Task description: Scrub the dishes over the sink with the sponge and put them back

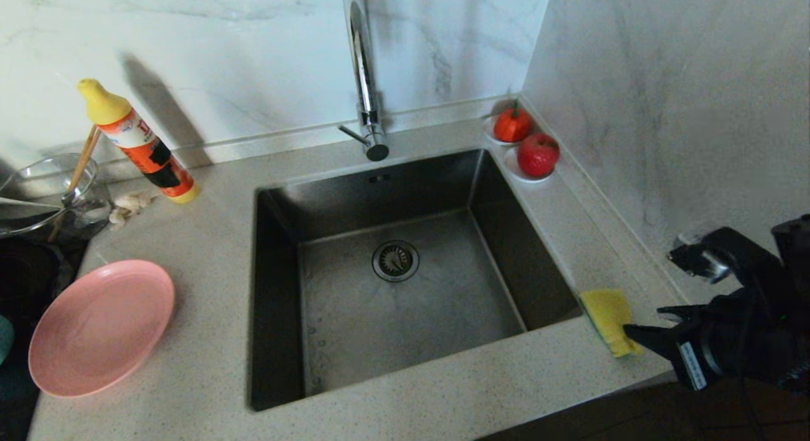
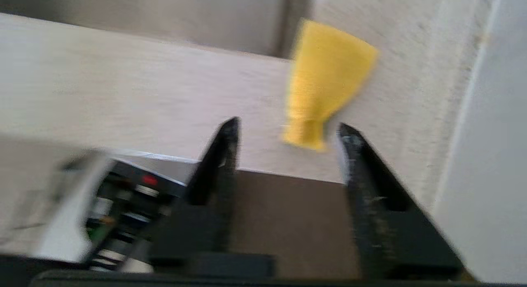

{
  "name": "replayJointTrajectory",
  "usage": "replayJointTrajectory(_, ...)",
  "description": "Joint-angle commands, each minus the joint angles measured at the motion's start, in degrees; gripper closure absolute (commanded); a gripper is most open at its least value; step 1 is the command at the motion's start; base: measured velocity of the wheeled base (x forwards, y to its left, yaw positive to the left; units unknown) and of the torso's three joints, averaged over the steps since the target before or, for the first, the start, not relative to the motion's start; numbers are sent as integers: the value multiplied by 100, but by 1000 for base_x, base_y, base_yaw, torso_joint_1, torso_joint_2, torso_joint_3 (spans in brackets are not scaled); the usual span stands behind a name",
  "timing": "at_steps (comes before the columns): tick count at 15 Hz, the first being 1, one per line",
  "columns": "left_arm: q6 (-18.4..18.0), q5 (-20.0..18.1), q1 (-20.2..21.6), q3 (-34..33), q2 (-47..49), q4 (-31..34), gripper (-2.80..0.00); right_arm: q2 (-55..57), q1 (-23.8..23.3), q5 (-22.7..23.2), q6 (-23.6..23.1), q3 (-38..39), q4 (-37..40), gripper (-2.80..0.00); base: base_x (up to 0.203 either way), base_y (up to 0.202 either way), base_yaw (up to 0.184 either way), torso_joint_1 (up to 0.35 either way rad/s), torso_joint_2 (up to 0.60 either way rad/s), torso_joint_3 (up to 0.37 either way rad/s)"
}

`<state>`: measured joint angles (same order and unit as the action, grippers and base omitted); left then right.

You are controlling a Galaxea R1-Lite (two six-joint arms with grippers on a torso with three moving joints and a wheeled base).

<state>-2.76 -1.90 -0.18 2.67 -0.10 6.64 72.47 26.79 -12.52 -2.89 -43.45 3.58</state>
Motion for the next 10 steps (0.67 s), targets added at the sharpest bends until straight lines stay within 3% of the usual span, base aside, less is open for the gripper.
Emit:
replayJointTrajectory(1, 1, 13, 1, 4, -8, 4, 0, -919, 38, 464, 11, 171, 14, 0, 0, 0, 0, 0, 0, 0)
replayJointTrajectory(5, -6, 9, 1, 5, -8, 4, 0, -1949, -260, 1071, -15, 304, 367, 0, 0, 0, 0, 0, 0, 0)
replayJointTrajectory(8, -6, -3, 1, 0, -8, 4, 0, -2850, -919, 1915, -102, 542, 624, 0, 0, 0, 0, 0, 0, 0)
replayJointTrajectory(10, -6, -3, 1, -3, -8, 4, 0, -3345, -1605, 2396, -234, 841, 733, 0, 0, 0, 0, 0, 0, 0)
